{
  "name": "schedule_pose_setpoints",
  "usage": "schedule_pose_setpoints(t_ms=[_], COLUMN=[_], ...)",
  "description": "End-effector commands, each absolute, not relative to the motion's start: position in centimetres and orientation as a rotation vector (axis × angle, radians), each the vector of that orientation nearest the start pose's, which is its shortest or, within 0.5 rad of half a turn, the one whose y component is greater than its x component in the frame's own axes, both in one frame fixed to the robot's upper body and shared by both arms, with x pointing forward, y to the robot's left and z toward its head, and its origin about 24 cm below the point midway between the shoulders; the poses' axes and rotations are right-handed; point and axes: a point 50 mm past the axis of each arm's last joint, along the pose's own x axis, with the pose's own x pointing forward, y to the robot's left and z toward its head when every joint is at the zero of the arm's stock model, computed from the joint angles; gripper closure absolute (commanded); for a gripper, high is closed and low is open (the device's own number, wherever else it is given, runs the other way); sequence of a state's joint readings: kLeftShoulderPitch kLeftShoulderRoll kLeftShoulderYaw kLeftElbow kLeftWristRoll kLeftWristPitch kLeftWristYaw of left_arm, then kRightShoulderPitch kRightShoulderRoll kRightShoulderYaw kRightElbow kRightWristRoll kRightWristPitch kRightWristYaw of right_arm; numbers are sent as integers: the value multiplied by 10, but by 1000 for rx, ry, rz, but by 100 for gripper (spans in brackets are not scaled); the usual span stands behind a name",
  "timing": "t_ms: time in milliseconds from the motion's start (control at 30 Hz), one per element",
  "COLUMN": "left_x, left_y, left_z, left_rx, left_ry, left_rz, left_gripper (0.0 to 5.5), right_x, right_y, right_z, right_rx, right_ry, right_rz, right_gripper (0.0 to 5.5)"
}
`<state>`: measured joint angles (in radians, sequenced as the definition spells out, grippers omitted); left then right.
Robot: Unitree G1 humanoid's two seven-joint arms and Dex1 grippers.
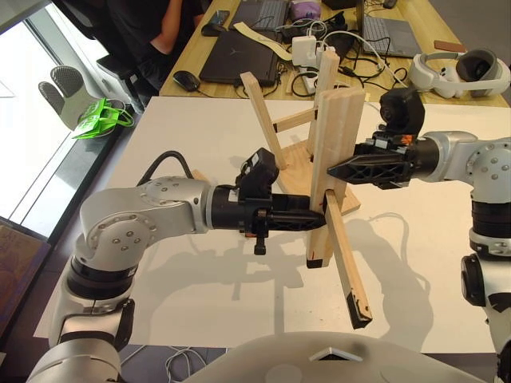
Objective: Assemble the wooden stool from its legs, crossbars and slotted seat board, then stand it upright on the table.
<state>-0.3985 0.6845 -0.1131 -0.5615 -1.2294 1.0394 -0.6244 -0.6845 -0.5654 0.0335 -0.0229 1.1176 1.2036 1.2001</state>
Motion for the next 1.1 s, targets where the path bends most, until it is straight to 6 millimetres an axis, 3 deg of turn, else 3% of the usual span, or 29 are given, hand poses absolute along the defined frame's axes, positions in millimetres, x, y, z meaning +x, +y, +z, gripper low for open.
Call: schedule_pose_setpoints(t_ms=[33, 233, 600, 933, 1100], left_x=[204, 203, 211, 214, 213], left_y=[108, 109, 112, 121, 127], left_z=[172, 168, 167, 161, 157], left_rx=[-144, -128, -101, -108, -127], left_ry=[421, 433, 411, 413, 415], left_rz=[-1499, -1486, -1416, -1309, -1244], left_gripper=[448, 448, 448, 289, 284], right_x=[271, 271, 270, 277, 278], right_y=[-127, -127, -131, -142, -151], right_z=[206, 206, 200, 199, 200], right_rx=[517, 516, 530, 583, 619], right_ry=[402, 411, 408, 339, 307], right_rz=[1778, 1786, 1757, 1643, 1580], right_gripper=[327, 417, 428, 446, 446])
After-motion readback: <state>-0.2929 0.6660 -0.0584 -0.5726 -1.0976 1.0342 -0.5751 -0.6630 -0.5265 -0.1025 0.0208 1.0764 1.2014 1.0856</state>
